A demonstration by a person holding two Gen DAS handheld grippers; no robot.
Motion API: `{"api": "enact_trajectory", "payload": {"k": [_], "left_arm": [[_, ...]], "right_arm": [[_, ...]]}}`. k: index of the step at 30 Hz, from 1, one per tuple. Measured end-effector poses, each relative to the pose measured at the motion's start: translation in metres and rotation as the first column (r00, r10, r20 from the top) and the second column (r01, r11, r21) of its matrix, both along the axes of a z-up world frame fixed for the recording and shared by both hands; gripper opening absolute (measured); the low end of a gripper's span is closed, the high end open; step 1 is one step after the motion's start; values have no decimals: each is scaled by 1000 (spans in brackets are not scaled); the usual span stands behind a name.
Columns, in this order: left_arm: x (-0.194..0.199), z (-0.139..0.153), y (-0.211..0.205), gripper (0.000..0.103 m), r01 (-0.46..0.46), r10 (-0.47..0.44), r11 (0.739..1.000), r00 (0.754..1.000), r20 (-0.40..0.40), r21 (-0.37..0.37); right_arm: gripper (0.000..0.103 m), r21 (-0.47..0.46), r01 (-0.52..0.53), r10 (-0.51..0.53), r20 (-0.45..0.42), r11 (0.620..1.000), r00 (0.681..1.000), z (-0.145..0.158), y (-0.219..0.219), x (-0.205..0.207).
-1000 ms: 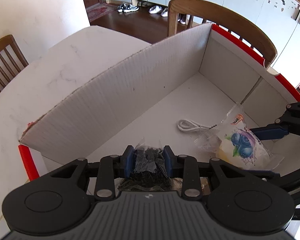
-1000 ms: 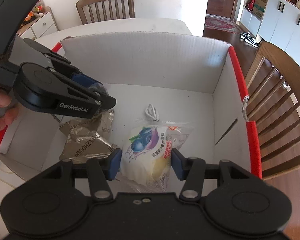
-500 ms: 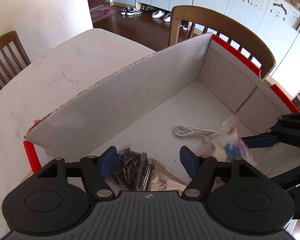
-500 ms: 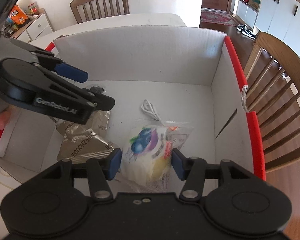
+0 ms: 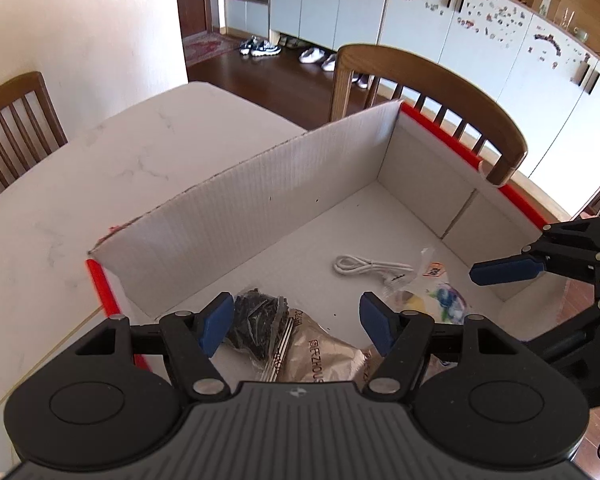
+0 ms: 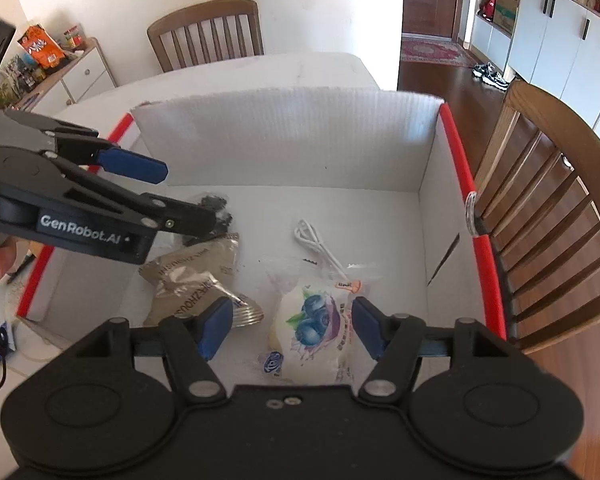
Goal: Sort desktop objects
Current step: 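Release bun from right tool while left tool drops black bag in box, then withdraw both tools from the box back over the table items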
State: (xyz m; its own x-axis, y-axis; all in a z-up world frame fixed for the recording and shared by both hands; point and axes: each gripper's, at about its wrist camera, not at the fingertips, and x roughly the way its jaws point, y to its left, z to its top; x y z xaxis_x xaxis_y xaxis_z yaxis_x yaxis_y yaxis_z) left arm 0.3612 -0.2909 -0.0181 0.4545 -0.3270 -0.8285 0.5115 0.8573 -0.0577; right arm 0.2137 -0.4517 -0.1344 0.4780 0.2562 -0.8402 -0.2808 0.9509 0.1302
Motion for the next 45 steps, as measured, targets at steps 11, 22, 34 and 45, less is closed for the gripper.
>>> {"api": "enact_trajectory", "payload": {"k": [11,22,34,45], "left_arm": [[-36,23,24,69,14,-10,998,998,58,-62],[-68,37,49,69,18,-5,991,995,96,-130],[-113,45,92,69,1,27,986,986,167,-168],[-157,44,141,74,-40,80,981,975,209,-189]], "right_arm": [[72,40,10,-11,34,999,999,22,0,-20],[79,75,18,-24,80,997,996,37,18,-42],[85,70,8,-17,138,998,990,52,49,-72],[89,80,35,-49,183,996,982,61,84,-94]]}}
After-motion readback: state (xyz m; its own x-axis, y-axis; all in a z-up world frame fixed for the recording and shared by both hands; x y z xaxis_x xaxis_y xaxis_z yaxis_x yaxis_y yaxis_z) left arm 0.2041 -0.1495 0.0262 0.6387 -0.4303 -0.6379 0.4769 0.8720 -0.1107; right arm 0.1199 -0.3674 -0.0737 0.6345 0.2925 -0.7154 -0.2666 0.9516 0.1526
